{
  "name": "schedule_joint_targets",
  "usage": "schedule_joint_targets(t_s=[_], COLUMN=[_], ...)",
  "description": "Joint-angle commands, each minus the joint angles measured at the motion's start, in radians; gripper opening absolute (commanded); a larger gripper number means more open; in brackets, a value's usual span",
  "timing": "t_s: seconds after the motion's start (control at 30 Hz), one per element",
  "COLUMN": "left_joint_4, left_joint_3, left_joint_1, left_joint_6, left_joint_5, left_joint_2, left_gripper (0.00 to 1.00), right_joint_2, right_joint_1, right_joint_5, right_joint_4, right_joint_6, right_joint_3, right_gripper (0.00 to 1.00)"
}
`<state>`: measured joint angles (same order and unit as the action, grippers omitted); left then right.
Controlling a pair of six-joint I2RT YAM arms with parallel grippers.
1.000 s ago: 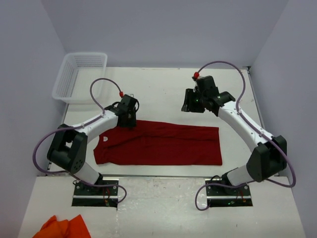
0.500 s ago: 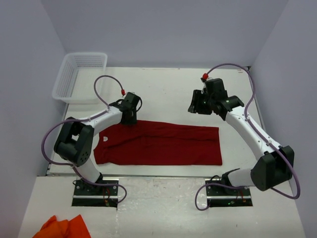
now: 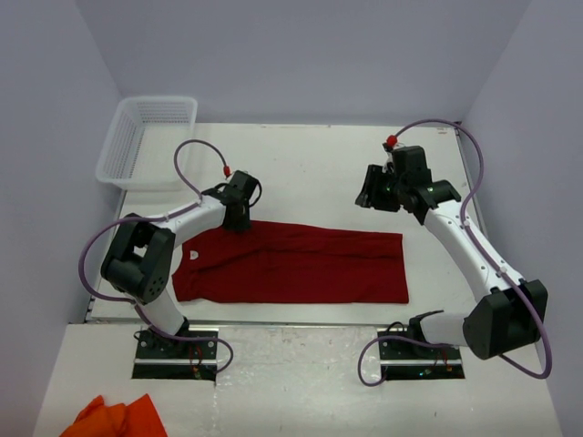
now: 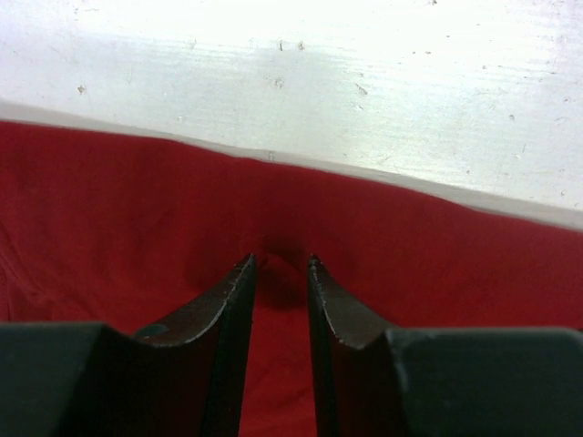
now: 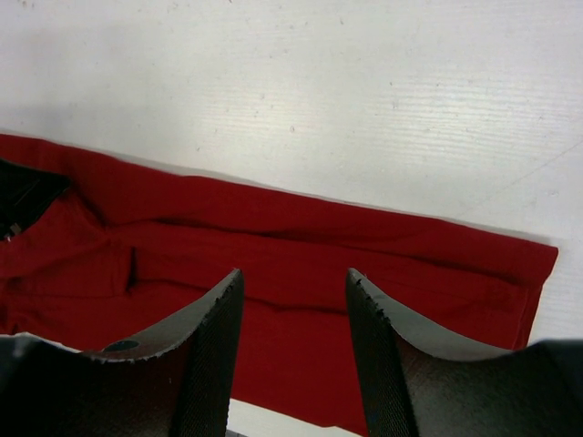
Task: Fold and stack the t-shirts
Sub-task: Fold the other side of the tshirt into a rectangle
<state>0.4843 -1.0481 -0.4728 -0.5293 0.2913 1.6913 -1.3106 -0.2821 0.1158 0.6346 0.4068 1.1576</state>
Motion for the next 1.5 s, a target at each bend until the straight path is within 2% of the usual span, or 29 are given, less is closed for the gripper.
schedule_joint_targets(t_s=[0.0, 0.37, 0.53, 0.87, 1.17, 1.33, 1.47], left_joint_4=[-0.027, -0.039, -0.038, 0.055, 0.194, 0.339, 0.421], left_joint_3=[0.016, 0.069, 0.086, 0.1, 0.2, 0.246, 0.276], left_joint_1=[-0.003, -0.004, -0.004, -0.072, -0.236, -0.315, -0.475], left_joint_6=[0.003, -0.021, -0.021, -0.083, -0.335, -0.512, -0.713], left_joint_5=[-0.003, -0.055, -0.035, 0.043, 0.141, 0.143, 0.158], left_joint_2=[0.007, -0.008, -0.038, -0.189, -0.386, -0.475, -0.55], left_gripper=[0.3, 0.27, 0.0, 0.0, 0.0, 0.0, 0.0], right_joint_2=[0.03, 0.037, 0.033, 0.037, 0.036, 0.036, 0.03], right_joint_1=[0.004, 0.015, 0.017, 0.015, 0.015, 0.015, 0.015], right_joint_5=[0.022, 0.027, 0.036, 0.045, 0.054, 0.053, 0.056], right_joint_4=[-0.015, -0.027, -0.03, -0.033, -0.029, -0.029, -0.036], right_joint_6=[-0.014, -0.006, -0.003, 0.004, 0.004, 0.001, 0.004], right_joint_3=[-0.001, -0.016, -0.019, -0.024, -0.026, -0.032, -0.039], right_gripper=[0.5, 0.5, 0.5, 0.5, 0.5, 0.51, 0.51])
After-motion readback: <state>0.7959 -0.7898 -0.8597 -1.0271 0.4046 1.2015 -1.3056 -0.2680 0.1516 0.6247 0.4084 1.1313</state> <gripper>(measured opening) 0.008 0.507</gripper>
